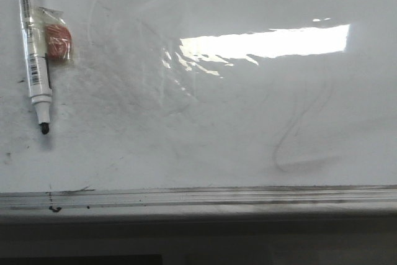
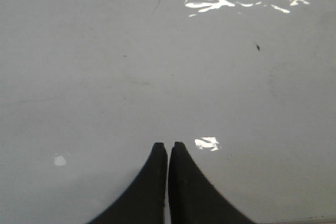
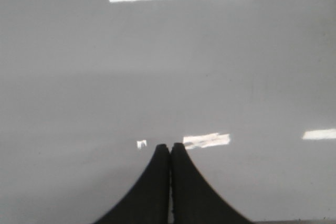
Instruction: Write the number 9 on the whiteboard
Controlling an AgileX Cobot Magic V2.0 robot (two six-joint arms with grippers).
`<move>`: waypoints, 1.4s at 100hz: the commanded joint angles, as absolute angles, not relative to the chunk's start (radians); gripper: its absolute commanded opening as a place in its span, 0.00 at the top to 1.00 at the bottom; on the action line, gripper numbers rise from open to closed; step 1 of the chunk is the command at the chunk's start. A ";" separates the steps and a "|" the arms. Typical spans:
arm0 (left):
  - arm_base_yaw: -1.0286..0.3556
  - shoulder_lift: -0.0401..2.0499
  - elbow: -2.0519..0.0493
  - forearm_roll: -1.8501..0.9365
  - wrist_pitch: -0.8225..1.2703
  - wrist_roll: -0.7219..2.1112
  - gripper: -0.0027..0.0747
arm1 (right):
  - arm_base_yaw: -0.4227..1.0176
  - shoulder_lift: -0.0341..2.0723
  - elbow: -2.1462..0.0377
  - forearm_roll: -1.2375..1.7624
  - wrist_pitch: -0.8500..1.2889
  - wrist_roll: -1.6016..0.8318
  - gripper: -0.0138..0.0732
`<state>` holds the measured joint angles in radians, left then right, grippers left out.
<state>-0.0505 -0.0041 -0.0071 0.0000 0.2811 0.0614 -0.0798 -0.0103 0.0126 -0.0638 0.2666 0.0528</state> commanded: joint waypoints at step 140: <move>-0.058 0.134 -0.253 -0.167 0.082 0.063 0.87 | -0.087 0.176 -0.340 0.199 0.404 0.046 0.91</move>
<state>-0.0505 0.0952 -0.2175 -0.1552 0.1661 0.0614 -0.0798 0.1548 -0.3042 0.1912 0.4608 0.0528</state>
